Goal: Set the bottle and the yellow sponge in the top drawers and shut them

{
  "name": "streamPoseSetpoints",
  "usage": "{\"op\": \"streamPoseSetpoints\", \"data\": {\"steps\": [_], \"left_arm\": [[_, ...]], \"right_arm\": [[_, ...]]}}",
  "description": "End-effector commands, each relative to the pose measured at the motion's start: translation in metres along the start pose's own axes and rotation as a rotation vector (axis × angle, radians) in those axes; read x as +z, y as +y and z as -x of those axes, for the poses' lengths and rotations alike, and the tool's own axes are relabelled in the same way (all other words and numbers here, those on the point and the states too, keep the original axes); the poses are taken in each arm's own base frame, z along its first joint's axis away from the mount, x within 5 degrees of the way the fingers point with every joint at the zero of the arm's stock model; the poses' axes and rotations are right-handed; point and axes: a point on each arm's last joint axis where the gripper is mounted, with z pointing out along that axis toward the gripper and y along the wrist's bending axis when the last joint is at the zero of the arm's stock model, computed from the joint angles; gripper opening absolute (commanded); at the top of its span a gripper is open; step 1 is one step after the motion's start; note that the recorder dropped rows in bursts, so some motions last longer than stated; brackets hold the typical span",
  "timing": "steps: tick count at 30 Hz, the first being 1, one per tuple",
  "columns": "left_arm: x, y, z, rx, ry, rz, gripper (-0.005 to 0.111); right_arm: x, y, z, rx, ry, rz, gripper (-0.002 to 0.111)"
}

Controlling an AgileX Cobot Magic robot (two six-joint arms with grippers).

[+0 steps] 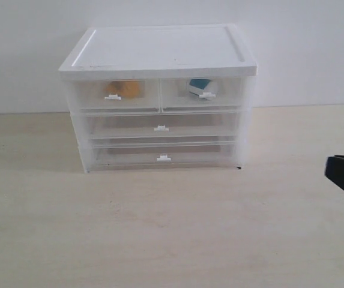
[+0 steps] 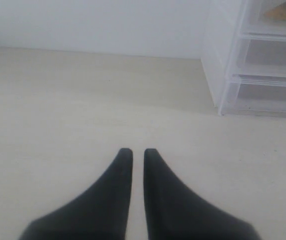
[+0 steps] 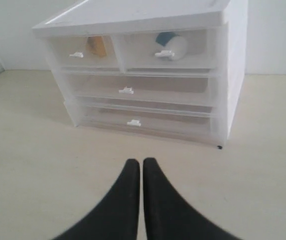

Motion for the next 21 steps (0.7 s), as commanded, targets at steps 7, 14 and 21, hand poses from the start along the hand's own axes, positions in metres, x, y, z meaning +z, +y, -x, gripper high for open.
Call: {"op": "streamPoseSetpoints", "data": {"steps": [7, 14, 21], "left_arm": [[0.0, 0.0, 0.0, -0.009, -0.005, 0.002, 0.008], [0.0, 0.0, 0.0, -0.009, -0.005, 0.002, 0.008], [0.0, 0.0, 0.0, -0.009, -0.005, 0.002, 0.008]], "right_arm": [[-0.05, -0.015, -0.037, -0.095, -0.263, -0.067, 0.0], [-0.06, -0.018, -0.042, -0.122, -0.32, -0.117, 0.0], [-0.057, -0.023, -0.062, -0.052, -0.244, -0.131, 0.0]]}}
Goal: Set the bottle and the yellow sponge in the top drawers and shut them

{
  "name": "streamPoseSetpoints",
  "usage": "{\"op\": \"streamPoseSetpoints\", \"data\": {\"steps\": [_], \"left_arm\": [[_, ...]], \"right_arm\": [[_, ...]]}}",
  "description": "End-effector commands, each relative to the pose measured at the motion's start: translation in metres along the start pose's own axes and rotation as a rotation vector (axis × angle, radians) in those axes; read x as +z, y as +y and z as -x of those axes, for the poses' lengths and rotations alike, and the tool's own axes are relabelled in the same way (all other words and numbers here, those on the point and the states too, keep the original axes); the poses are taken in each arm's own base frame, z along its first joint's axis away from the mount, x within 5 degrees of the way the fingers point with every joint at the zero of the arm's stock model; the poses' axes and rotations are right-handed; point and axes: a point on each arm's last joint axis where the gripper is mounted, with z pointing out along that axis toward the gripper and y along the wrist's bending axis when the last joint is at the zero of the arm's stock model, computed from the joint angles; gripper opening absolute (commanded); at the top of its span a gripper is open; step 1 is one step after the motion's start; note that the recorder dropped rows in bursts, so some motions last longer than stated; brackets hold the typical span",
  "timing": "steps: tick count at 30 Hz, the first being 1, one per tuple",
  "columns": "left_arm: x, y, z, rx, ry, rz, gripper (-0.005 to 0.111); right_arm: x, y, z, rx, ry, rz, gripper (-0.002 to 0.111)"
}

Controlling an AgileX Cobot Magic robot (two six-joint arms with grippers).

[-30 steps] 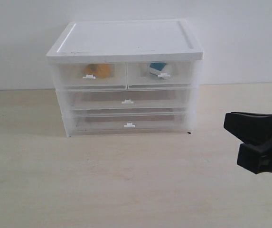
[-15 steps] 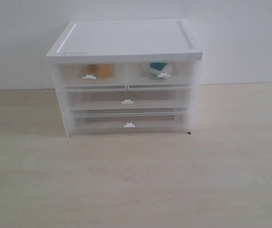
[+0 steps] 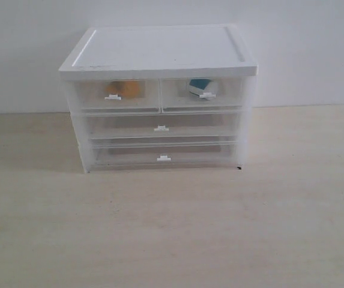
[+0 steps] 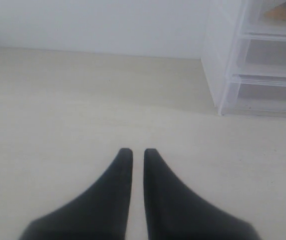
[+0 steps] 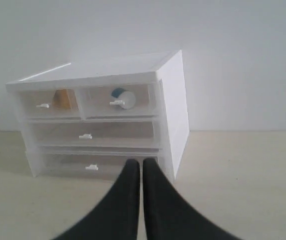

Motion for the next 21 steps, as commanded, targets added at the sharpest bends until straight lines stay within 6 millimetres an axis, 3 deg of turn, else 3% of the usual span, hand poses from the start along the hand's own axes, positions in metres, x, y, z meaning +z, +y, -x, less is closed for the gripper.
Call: {"op": "streamPoseSetpoints", "data": {"steps": [1, 14, 21], "left_arm": [[0.0, 0.0, 0.0, -0.009, -0.005, 0.002, 0.008], [0.0, 0.0, 0.0, -0.009, -0.005, 0.002, 0.008], [0.0, 0.0, 0.0, -0.009, -0.005, 0.002, 0.008]], "right_arm": [[0.001, -0.002, -0.013, -0.013, 0.028, -0.004, 0.0], [0.0, -0.003, -0.021, 0.05, 0.112, -0.022, 0.0], [-0.001, 0.0, -0.026, -0.04, 0.178, 0.015, 0.0]]}}
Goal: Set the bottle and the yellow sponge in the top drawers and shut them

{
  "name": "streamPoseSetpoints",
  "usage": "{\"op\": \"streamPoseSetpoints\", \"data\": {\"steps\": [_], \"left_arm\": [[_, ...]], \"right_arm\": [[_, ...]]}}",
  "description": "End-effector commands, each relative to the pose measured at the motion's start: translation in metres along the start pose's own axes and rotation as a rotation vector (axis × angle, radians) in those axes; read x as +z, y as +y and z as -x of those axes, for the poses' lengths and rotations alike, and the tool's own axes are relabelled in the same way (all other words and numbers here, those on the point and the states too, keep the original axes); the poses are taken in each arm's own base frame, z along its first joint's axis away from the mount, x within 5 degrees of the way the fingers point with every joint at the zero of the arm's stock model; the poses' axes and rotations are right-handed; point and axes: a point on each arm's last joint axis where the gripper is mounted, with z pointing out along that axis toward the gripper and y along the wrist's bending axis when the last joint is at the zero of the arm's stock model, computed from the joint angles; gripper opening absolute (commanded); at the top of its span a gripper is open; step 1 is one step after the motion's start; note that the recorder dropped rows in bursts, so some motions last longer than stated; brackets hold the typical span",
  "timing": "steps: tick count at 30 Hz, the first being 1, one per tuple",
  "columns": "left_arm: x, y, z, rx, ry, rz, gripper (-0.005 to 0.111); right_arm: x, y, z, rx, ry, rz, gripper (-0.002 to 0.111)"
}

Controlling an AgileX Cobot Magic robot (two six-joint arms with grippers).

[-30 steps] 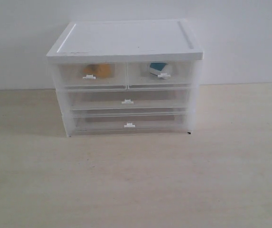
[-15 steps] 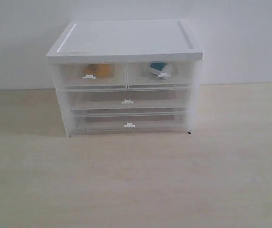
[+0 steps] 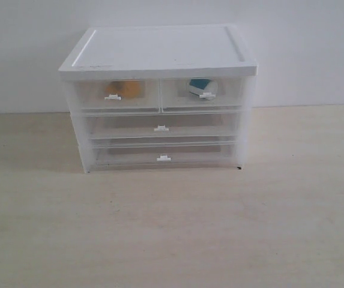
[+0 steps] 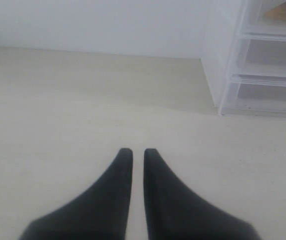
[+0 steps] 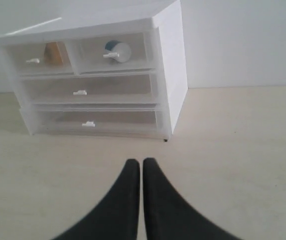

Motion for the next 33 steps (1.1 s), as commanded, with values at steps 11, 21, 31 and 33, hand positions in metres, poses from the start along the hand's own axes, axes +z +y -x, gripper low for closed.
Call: {"op": "streamPoseSetpoints", "data": {"steps": [11, 21, 31, 33], "left_arm": [[0.0001, 0.0001, -0.0005, -0.009, -0.005, 0.002, 0.008], [0.0001, 0.0001, -0.0005, -0.009, -0.005, 0.002, 0.008], [0.0001, 0.0001, -0.0005, -0.009, -0.005, 0.002, 0.008], [0.0001, 0.0001, -0.0005, -0.009, -0.005, 0.002, 0.008]], "right_arm": [[-0.0012, -0.0016, -0.0145, -0.129, 0.145, -0.006, 0.0], [-0.0014, -0.0036, -0.0155, -0.145, 0.158, -0.034, 0.0], [-0.0015, -0.0049, -0.0153, -0.09, 0.154, -0.062, 0.0], [-0.0015, -0.0049, -0.0153, -0.09, 0.154, -0.062, 0.0]]}}
